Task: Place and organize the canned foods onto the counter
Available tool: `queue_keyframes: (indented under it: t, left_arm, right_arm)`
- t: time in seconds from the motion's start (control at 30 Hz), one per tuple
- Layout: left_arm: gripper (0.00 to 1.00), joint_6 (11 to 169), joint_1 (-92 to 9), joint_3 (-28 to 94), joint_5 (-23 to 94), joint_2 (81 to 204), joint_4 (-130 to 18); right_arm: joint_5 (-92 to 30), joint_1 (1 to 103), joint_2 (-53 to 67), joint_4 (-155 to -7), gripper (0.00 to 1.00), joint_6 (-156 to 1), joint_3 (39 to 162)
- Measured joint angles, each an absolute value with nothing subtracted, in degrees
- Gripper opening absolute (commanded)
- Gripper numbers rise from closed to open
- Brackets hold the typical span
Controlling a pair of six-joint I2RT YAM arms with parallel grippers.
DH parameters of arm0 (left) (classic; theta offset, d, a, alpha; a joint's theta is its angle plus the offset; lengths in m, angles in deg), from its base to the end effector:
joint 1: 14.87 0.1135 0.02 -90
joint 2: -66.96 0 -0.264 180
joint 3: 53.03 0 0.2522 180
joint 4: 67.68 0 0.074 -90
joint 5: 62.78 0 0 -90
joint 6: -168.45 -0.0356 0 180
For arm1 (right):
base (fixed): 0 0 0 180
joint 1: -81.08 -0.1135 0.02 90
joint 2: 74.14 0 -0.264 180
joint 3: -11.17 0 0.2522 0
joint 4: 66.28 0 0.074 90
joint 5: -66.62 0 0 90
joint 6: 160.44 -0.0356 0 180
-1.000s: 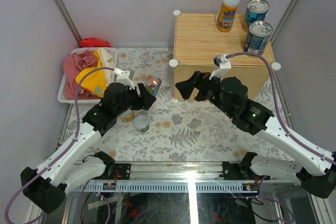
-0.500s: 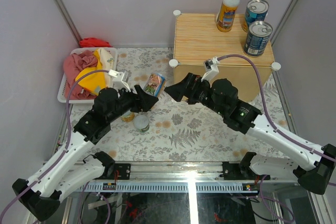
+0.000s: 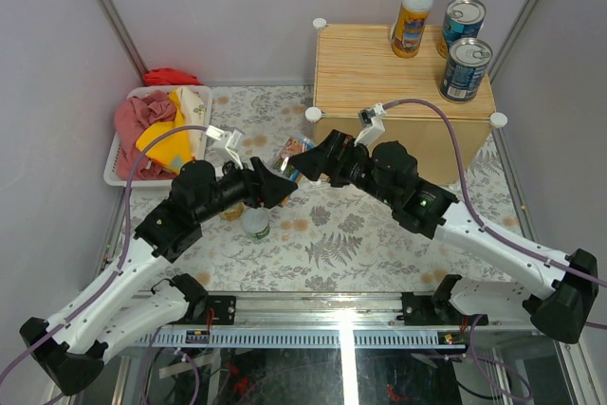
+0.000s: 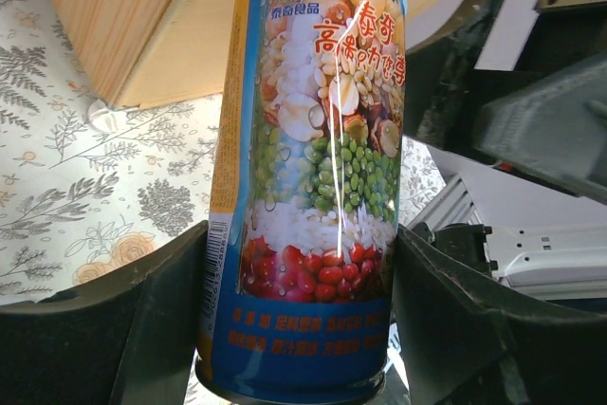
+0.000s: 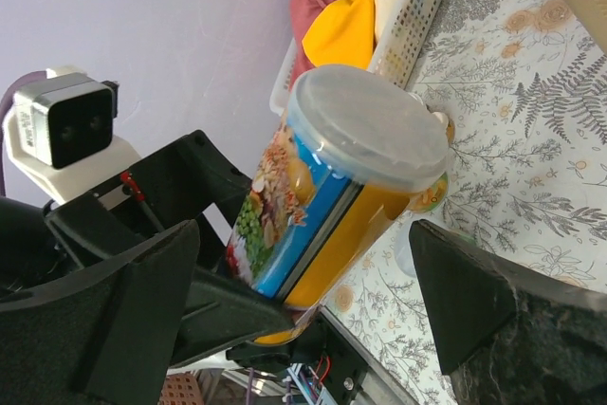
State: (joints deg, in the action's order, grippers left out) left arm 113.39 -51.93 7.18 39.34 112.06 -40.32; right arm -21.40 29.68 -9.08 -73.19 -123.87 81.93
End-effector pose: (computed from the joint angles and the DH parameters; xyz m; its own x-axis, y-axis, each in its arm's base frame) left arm 0.1419 -0.1165 0.3432 -0.5700 -0.2712 -0.7756 0.5203 0.6115 -0.5962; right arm 0.1689 0.2096 0.3756 -0.6178 0.5126 -0.5963 -0.4419 0.4008 0.8025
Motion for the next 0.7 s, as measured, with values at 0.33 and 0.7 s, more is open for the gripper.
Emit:
queue_keyframes:
  t: [0.33, 0.7]
  left_arm:
    - [0.0, 114.0, -54.1, 8.9, 40.4, 112.8, -43.4]
    - [0.0, 114.0, -55.0, 8.9, 40.3, 113.6, -44.1]
  right_arm:
    - [-21.4, 29.7, -6.7, -70.7, 0.99, -124.0, 81.9]
    - [-20.6, 29.7, -3.3, -69.0, 0.88, -122.6, 84.1]
